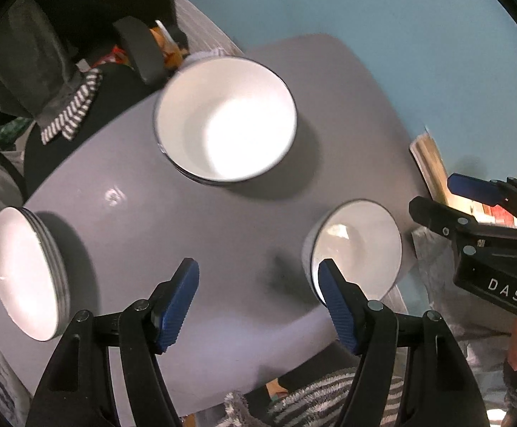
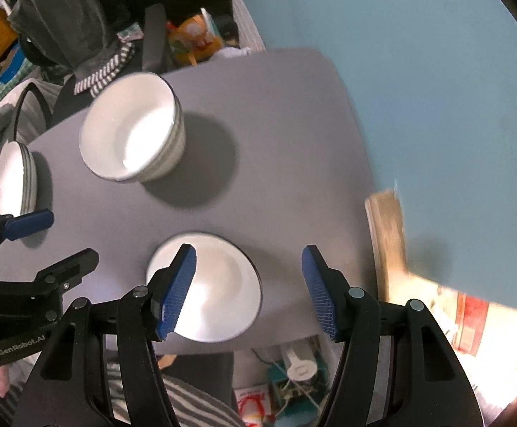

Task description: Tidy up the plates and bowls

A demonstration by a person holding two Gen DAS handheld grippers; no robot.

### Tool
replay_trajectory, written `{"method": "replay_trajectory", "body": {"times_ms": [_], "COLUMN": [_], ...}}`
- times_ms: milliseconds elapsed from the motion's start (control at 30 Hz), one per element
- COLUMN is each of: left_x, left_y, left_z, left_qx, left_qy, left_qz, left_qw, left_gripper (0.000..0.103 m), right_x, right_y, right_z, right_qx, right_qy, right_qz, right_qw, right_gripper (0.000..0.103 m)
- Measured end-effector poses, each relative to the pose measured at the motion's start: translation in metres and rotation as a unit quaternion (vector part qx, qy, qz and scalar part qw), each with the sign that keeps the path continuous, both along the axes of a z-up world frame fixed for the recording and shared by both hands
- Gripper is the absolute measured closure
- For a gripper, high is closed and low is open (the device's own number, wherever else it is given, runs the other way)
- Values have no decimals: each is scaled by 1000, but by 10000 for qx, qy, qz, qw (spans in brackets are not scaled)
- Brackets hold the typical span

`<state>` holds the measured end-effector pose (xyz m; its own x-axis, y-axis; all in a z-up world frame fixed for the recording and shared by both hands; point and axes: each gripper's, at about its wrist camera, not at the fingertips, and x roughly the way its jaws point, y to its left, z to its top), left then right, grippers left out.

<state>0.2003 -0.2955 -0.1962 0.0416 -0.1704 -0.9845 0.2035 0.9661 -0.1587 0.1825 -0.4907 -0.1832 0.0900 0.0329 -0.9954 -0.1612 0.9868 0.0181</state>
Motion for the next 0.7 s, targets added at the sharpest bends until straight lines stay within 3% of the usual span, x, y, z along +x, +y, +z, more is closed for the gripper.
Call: {"method": "replay_trajectory", "body": {"times_ms": [267, 700], "left_x": [-9, -12], "left_y": [-20, -36], "left_z": [-25, -60], "left_qx": [-47, -62], "left_qy": [264, 616], "left_qz": [-238, -169], "left_qw": [9994, 9979], "left_gripper": [32, 32], "right_x": [-22, -35], "right_y": [-17, -31], "right_z": [-26, -77], "right_qx": [7, 338], "right_qy": [167, 523], "right_qz": [-204, -478], "right_qw": [9997, 9969], "right_gripper": [42, 42]}}
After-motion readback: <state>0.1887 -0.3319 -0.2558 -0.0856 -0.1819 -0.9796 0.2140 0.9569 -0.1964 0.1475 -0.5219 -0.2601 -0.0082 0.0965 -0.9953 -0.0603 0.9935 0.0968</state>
